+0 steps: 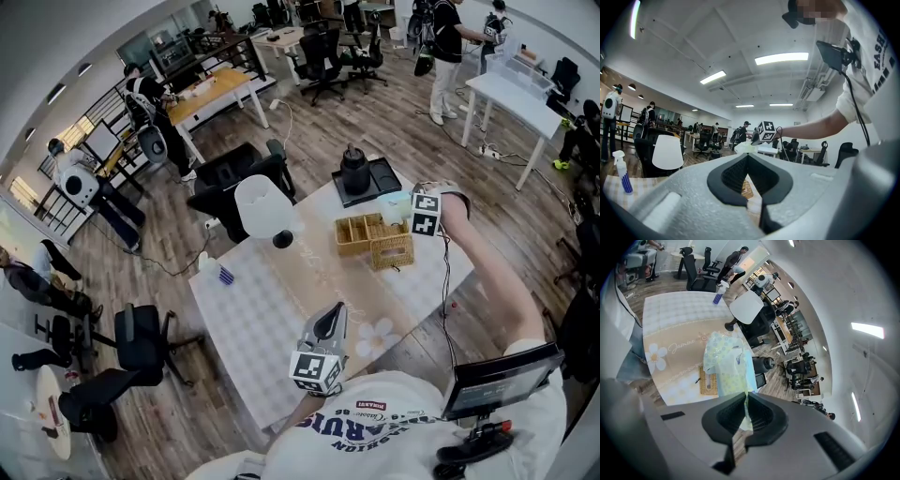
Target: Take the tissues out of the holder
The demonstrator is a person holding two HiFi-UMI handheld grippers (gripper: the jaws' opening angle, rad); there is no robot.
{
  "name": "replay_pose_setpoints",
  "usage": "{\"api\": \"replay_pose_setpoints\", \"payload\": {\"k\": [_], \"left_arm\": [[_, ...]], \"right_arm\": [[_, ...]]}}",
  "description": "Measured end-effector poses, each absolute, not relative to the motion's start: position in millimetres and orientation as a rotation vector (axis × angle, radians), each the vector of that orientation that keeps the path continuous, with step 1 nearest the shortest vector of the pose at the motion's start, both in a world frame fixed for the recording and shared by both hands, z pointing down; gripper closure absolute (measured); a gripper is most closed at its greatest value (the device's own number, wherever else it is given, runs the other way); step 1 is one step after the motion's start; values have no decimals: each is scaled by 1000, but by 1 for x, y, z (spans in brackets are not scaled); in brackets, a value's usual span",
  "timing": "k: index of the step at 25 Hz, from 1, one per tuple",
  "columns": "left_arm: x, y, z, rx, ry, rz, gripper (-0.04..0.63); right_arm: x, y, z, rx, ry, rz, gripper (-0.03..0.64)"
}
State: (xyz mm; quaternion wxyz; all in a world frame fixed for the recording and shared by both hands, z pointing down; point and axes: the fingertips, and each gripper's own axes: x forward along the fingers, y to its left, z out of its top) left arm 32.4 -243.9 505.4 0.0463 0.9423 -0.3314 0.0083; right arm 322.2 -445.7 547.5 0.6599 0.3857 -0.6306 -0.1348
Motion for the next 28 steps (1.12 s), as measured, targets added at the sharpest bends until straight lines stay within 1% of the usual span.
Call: {"api": "replay_pose_setpoints", "payload": {"k": [17, 28], "left_arm": [[25, -241, 505, 2872, -1018, 19, 592], [-11, -232, 500, 2816, -1160, 19, 592]], "right_arm": [[315, -442, 545, 867, -1427, -310, 611], [252, -456, 554, 785, -1495, -366, 611]]}}
